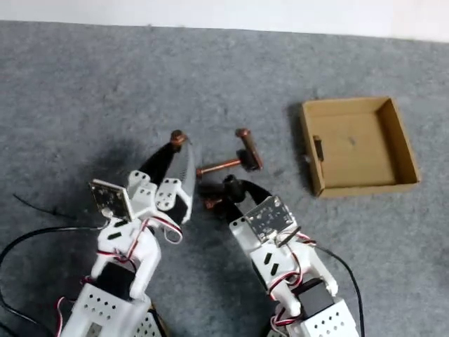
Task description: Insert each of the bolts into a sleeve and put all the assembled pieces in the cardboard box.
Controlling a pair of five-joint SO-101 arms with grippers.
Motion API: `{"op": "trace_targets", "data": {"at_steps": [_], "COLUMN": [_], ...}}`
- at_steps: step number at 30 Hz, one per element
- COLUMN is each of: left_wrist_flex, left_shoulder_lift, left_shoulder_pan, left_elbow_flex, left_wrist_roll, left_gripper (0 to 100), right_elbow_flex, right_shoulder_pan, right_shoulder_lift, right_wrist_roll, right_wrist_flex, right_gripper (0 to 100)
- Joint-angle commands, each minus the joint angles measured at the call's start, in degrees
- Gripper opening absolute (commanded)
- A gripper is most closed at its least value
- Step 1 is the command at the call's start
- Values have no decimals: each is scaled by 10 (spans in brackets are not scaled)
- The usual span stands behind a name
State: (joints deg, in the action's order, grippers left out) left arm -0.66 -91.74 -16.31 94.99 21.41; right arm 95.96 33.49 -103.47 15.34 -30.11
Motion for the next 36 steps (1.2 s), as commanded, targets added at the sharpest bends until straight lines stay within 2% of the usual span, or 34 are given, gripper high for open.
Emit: {"op": "trace_targets", "data": {"at_steps": [1,4,10,15,22,36], "left_wrist_flex": [16,16,13,16,13,13], "left_shoulder_lift": [-45,-66,-73,-73,-77,-73], "left_shoulder_pan": [-38,-41,-41,-44,-99,-76], "left_elbow_flex": [-29,-25,-23,10,24,25], "left_wrist_roll": [76,105,192,236,232,233], "left_gripper": [5,5,5,5,5,6], "right_elbow_flex": [63,63,63,63,63,62], "right_shoulder_pan": [16,16,16,16,17,28], "right_shoulder_lift": [-11,-11,-11,-11,-11,-11], "right_wrist_roll": [16,55,56,56,58,60], "right_wrist_flex": [14,21,29,28,26,29], "right_gripper": [5,5,5,5,5,5]}}
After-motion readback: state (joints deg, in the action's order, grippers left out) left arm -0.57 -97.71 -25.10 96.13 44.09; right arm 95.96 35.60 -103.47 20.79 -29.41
